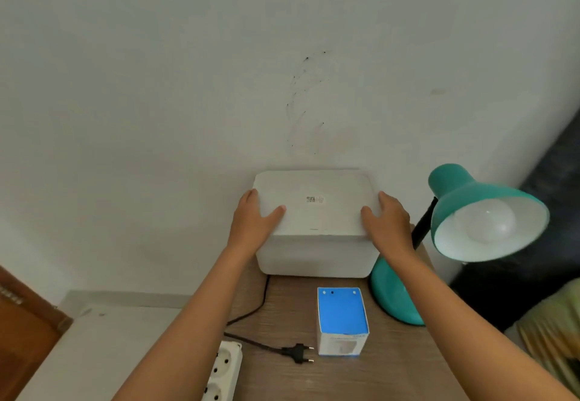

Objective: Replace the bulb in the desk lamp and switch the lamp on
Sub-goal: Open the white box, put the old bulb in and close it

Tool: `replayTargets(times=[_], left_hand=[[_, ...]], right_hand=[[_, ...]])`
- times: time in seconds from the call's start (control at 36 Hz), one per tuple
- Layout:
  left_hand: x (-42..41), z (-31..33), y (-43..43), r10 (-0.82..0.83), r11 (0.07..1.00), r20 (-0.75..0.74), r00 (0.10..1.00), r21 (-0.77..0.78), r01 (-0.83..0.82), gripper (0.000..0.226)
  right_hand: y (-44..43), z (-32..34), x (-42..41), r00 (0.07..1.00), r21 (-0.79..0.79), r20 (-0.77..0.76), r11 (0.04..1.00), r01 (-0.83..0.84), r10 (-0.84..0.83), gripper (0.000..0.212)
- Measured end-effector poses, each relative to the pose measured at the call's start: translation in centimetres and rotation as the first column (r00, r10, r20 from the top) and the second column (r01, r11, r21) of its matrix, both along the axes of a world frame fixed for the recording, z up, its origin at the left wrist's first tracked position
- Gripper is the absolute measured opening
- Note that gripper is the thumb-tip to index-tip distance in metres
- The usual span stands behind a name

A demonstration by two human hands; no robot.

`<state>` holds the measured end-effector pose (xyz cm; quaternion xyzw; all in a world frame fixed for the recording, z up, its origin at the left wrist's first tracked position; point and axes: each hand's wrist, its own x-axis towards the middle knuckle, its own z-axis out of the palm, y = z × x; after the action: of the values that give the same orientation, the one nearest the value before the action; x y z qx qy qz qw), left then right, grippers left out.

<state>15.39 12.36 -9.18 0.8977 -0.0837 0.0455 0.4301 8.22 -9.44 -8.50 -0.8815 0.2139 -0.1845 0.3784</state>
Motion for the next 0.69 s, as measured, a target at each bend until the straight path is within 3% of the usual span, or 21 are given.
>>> replayTargets(times=[0.08, 0.42, 0.69], left_hand=[[0.32, -0.13, -0.06, 0.013, 0.999, 0.018, 1.000, -0.032, -0.013, 0.045], [0.82, -0.18, -0.64, 0.038, 0.998, 0.009, 0.999, -0.047, -0.037, 0.062], [0.74, 0.26, -0.61, 0.012, 1.000, -0.049, 0.999, -0.008, -0.012, 0.067]], right_hand=[[0.10, -0.17, 0.28, 1.000, 0.002, 0.002, 1.000, 0.014, -0.014, 0.036], [-0.02, -0.91, 0.93, 0.998, 0.015, 0.033, 0.999, 0.049, -0.049, 0.024], [-0.13, -0.67, 0.98, 0.999, -0.009, -0.037, 1.000, 0.020, -0.020, 0.022]])
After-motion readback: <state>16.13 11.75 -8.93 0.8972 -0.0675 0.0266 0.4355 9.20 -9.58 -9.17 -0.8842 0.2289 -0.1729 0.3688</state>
